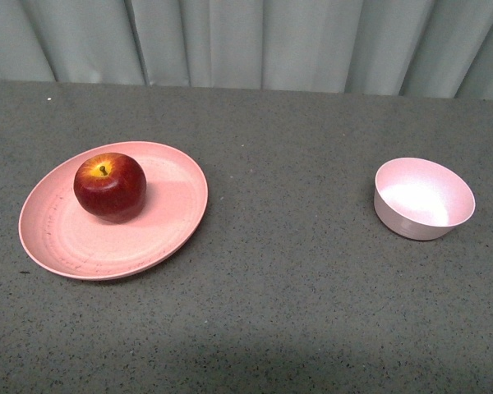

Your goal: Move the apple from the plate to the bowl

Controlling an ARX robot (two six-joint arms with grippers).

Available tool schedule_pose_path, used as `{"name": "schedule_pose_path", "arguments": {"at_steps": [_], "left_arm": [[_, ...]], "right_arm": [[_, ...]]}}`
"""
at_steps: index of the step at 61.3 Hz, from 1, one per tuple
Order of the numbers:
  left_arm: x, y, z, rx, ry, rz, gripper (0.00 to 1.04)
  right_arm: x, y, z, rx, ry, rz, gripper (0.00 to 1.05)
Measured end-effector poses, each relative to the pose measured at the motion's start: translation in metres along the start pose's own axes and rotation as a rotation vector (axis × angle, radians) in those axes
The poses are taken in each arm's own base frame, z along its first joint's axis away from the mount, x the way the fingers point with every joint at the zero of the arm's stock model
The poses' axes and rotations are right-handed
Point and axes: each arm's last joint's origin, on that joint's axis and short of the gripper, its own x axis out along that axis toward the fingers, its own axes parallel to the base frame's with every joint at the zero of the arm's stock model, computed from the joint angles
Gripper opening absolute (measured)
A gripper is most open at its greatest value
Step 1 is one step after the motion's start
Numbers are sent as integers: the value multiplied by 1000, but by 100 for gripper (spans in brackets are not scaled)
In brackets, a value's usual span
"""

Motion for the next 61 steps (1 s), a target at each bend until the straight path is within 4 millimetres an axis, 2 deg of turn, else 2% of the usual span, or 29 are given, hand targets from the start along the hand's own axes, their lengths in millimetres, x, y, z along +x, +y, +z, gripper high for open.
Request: {"name": "schedule_pose_path", "arguments": {"at_steps": [61], "left_arm": [[0,0,0,0,0,0,98]], "right_arm": [[0,0,0,0,0,0,95]]}}
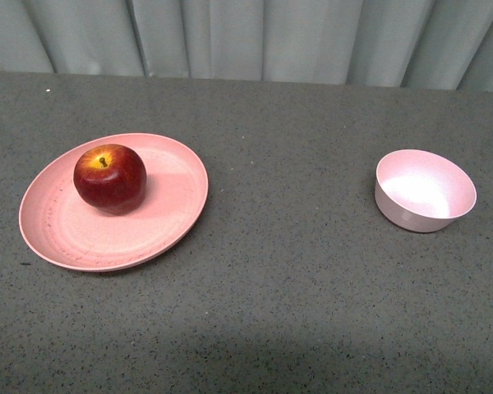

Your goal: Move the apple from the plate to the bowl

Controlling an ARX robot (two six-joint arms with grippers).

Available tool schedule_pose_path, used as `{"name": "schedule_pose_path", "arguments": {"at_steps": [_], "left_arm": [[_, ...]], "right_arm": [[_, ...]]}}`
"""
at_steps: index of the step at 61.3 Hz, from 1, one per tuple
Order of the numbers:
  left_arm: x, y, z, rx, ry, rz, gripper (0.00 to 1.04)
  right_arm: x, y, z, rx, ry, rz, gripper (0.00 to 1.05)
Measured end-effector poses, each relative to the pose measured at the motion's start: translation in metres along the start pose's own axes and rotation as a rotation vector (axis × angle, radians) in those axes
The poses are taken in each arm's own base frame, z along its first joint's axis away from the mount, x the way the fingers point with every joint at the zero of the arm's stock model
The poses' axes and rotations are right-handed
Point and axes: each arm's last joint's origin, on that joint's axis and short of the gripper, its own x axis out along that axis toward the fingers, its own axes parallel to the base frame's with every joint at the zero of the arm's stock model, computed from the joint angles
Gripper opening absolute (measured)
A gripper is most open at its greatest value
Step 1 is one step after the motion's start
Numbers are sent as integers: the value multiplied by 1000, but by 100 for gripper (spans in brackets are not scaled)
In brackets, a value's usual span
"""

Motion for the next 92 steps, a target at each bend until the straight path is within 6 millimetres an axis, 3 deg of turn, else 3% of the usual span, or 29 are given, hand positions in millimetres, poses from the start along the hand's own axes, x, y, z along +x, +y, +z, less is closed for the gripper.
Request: {"name": "schedule_pose_path", "arguments": {"at_steps": [80,87,92], "left_arm": [[0,0,0,0,0,0,98],[0,0,0,0,0,2,98],[0,0,0,0,0,1,98]], "right_arm": [[0,0,0,0,0,0,95],[11,-2,2,-26,143,-329,95],[31,-5,9,-35,196,-342,95]]}}
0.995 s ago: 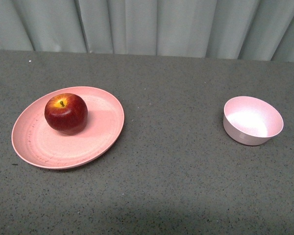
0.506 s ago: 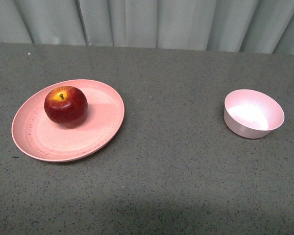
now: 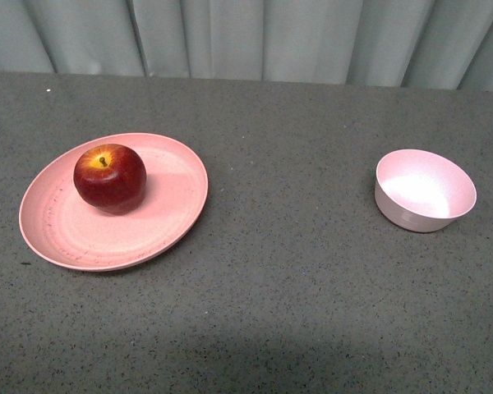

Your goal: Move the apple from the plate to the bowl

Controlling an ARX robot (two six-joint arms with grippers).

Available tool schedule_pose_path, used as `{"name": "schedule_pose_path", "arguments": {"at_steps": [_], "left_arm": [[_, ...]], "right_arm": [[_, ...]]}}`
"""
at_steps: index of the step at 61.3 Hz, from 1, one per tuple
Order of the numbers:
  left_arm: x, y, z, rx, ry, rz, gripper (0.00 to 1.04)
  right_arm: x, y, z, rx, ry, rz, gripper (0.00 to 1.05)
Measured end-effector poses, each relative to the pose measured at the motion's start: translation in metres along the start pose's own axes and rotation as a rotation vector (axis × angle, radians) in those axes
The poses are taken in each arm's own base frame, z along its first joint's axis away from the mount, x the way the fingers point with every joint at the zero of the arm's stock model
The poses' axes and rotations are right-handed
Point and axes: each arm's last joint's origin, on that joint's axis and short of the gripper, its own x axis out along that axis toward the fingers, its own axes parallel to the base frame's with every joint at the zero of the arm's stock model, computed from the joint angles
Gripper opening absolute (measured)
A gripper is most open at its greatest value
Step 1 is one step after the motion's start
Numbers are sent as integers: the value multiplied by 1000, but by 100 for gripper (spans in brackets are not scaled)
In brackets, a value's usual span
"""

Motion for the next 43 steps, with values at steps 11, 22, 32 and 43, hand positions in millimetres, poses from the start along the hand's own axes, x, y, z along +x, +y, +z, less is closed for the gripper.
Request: {"name": "schedule_pose_path", "arguments": {"at_steps": [11,22,32,43], "left_arm": [[0,0,0,0,0,0,98],[0,0,0,0,0,-1,98],[0,0,0,0,0,0,98],[0,0,0,0,0,0,98]], "right_arm": [[73,21,29,-111,112,235,95],[137,50,20,-205,294,406,95],[168,81,2,-265,418,534,95],[182,119,-24,-314,509,659,95]]}}
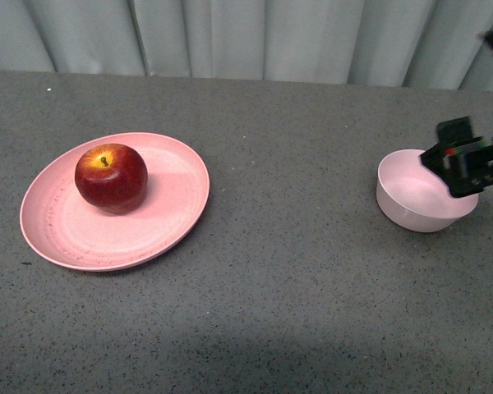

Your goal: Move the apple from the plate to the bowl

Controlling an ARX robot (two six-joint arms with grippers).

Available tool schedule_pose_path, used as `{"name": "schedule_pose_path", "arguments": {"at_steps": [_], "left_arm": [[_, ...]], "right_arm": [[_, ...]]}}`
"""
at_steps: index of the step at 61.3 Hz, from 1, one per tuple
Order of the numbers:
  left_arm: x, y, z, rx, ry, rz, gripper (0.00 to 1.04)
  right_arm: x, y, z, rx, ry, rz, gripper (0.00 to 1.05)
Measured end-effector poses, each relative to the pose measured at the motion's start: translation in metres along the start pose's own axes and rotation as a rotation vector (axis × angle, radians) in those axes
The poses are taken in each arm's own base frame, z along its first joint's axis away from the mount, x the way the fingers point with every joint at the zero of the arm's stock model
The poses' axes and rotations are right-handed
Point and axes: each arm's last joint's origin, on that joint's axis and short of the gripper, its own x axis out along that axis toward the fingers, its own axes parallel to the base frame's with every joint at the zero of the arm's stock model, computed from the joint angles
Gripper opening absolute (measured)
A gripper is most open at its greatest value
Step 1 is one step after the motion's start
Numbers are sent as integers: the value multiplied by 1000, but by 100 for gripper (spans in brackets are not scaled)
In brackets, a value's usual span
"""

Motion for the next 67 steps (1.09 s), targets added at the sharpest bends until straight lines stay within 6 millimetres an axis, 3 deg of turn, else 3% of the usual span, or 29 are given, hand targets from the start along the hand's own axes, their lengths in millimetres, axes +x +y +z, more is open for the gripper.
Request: {"name": "schedule_pose_path", "arguments": {"at_steps": [13,29,44,54,61,67], "left_arm": [[0,0,0,0,0,0,98],[0,0,0,0,0,0,98],[0,0,0,0,0,0,98],[0,0,0,0,0,0,98],[0,0,0,0,0,0,98],[0,0,0,0,0,0,98]], "right_arm": [[39,15,-3,-51,102,83,95],[73,12,-6,-59,193,97,94],[84,11,-7,-63,210,112,39],[85,15,-4,-75,209,121,14],[85,20,-1,-104,209,118,1],[84,26,7,-119,190,138,1]]}}
